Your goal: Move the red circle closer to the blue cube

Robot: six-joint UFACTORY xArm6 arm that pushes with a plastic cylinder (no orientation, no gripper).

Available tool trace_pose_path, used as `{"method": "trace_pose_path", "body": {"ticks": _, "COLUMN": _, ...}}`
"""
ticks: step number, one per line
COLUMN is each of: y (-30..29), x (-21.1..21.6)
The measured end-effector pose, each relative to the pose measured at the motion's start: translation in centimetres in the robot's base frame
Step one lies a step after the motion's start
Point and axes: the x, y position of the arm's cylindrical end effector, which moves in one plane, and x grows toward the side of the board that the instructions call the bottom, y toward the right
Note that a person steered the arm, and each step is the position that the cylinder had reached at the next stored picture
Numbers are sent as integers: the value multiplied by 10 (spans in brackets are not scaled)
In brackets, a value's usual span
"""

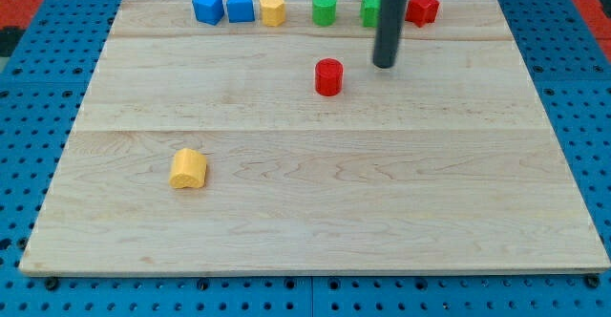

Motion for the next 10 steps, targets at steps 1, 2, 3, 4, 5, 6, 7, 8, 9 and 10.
{"method": "trace_pose_path", "body": {"ticks": 1, "y": -76, "x": 43}}
{"method": "trace_pose_path", "body": {"ticks": 2, "y": -107, "x": 1}}
{"method": "trace_pose_path", "body": {"ticks": 3, "y": -114, "x": -19}}
{"method": "trace_pose_path", "body": {"ticks": 4, "y": -97, "x": -41}}
{"method": "trace_pose_path", "body": {"ticks": 5, "y": -198, "x": -40}}
{"method": "trace_pose_path", "body": {"ticks": 6, "y": -273, "x": -45}}
{"method": "trace_pose_path", "body": {"ticks": 7, "y": -302, "x": -33}}
{"method": "trace_pose_path", "body": {"ticks": 8, "y": -332, "x": -22}}
{"method": "trace_pose_path", "body": {"ticks": 9, "y": -343, "x": -22}}
{"method": "trace_pose_path", "body": {"ticks": 10, "y": -383, "x": -14}}
